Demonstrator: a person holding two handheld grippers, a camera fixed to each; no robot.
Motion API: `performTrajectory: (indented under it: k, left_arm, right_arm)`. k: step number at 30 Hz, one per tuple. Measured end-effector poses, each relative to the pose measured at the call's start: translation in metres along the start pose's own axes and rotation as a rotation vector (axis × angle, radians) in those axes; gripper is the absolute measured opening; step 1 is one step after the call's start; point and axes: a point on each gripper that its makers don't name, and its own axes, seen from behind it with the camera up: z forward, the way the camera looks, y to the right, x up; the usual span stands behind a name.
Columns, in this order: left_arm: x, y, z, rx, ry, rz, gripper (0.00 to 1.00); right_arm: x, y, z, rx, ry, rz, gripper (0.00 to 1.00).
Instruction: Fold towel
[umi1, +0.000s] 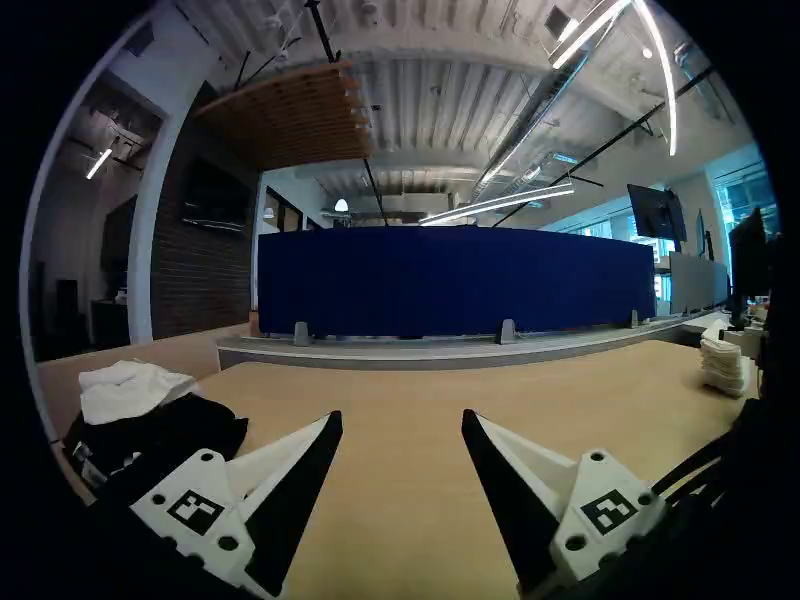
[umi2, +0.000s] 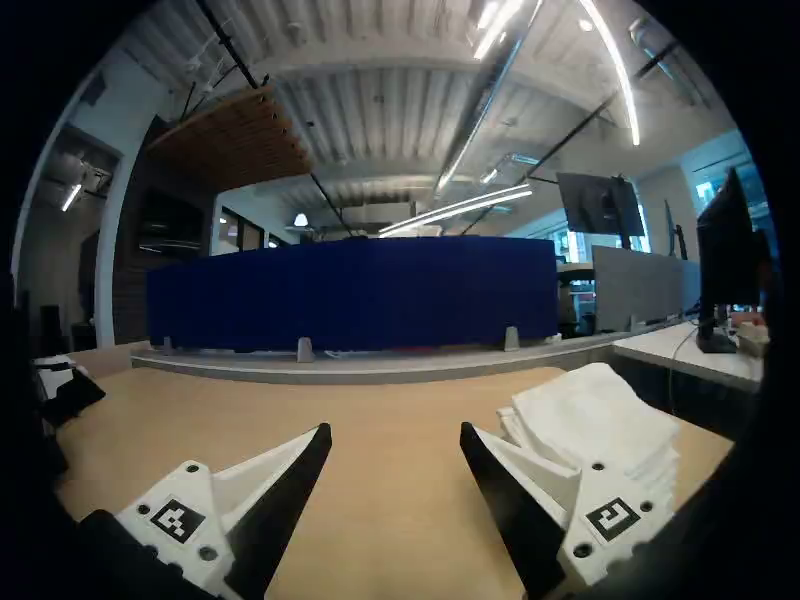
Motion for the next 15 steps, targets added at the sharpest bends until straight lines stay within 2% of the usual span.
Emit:
performTrajectory:
  k: [15]
  left_arm:
    - [-0.0003, -0.0008, -0.0005, 0.000, 0.000, 0.000, 0.88]
  right_arm:
    - [-0.0032, -0.0051, 0.0005, 0.006, 0.006, -0.011, 1.00]
